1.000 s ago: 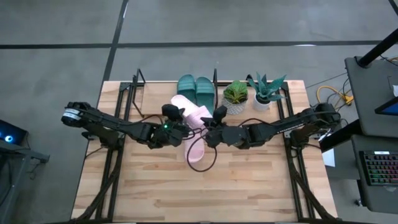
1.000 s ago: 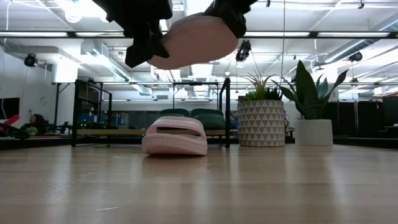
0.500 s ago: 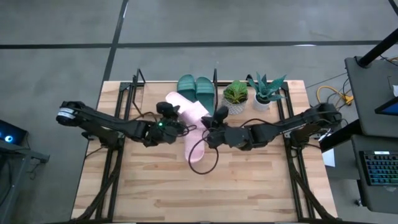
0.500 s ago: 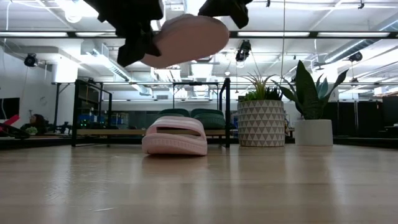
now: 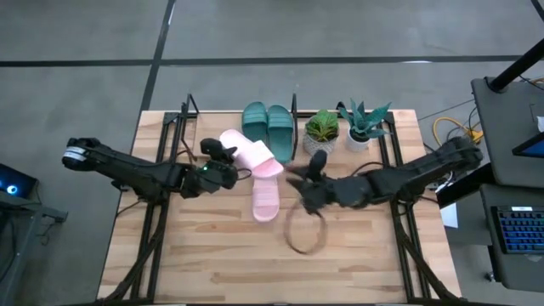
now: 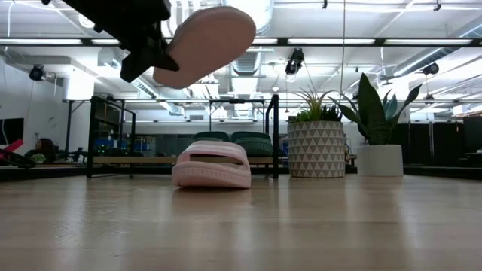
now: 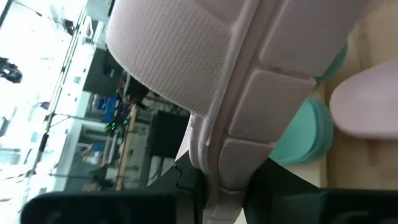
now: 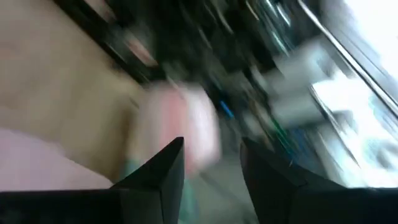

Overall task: Pick and place slides into the shelf
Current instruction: Put the left pink slide into the shelf

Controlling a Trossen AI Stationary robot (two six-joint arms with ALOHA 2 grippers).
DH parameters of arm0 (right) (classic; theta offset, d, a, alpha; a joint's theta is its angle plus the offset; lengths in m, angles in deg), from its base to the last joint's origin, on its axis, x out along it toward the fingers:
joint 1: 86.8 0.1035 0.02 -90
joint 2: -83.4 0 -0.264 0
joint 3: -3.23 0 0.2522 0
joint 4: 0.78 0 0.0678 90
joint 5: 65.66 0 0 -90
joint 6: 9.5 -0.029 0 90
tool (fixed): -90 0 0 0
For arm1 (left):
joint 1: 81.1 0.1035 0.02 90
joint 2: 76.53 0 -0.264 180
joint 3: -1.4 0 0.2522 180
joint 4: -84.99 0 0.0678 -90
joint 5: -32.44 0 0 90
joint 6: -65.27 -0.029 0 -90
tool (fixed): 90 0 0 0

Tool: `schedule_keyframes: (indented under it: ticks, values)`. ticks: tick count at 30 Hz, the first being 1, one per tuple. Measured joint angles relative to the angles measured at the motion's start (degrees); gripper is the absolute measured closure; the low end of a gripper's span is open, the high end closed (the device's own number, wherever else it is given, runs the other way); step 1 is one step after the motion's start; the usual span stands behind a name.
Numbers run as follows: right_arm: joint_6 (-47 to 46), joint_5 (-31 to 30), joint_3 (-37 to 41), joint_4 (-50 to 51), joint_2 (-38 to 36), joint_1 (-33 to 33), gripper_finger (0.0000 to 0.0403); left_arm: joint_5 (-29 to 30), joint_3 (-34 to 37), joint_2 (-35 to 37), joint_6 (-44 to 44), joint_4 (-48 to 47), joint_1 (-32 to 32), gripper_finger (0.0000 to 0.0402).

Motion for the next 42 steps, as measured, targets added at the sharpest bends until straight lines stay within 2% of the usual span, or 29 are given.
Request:
schedule_keyframes:
  ticks: [3, 5, 7, 11, 14, 19, 25, 32, 42]
  values:
    - [-0.9, 16.1, 0.6, 4.7, -4.8, 1.0, 0.0263, -2.4, 2.2, 1.6, -1.7, 4.1, -0.1, 0.0354]
    - [-2.2, 23.3, 2.0, 5.4, -7.6, 1.0, 0.0267, -4.9, 3.4, 2.3, -3.2, 7.1, -0.4, 0.0354]
    - [-1.6, 26.1, 4.0, 5.0, -10.6, 0.9, 0.0271, -7.9, 4.6, 2.8, -6.1, 11.8, -0.8, 0.0354]
    - [2.2, 27.5, 9.4, 0.8, -15.5, 0.9, 0.0279, -13.2, 7.0, 3.4, -14.4, 22.2, -1.5, 0.0354]
    - [5.3, 32.2, 13.7, -4.6, -17.6, 0.9, 0.0282, -17.3, 7.0, 3.7, -17.5, 27.0, -1.5, 0.0354]
    - [11.6, 32.9, 18.7, -12.6, -16.5, 0.8, 0.0276, -18.8, 6.9, 1.9, -21.3, 34.7, -1.4, 0.0354]
    - [15.9, 32.5, 20.4, -19.6, -13.0, -0.1, 0.0240, -19.0, 5.9, -1.7, -22.3, 34.9, -1.4, 0.0354]
    - [13.1, 32.5, 18.4, -18.8, -10.5, -2.3, 0.0191, -19.0, 4.6, -4.3, -23.3, 37.2, -1.4, 0.0354]
    - [12.9, 32.9, 16.8, -18.2, -8.5, -2.4, 0.0192, -19.2, 4.3, -6.3, -25.8, 42.5, -1.4, 0.0355]
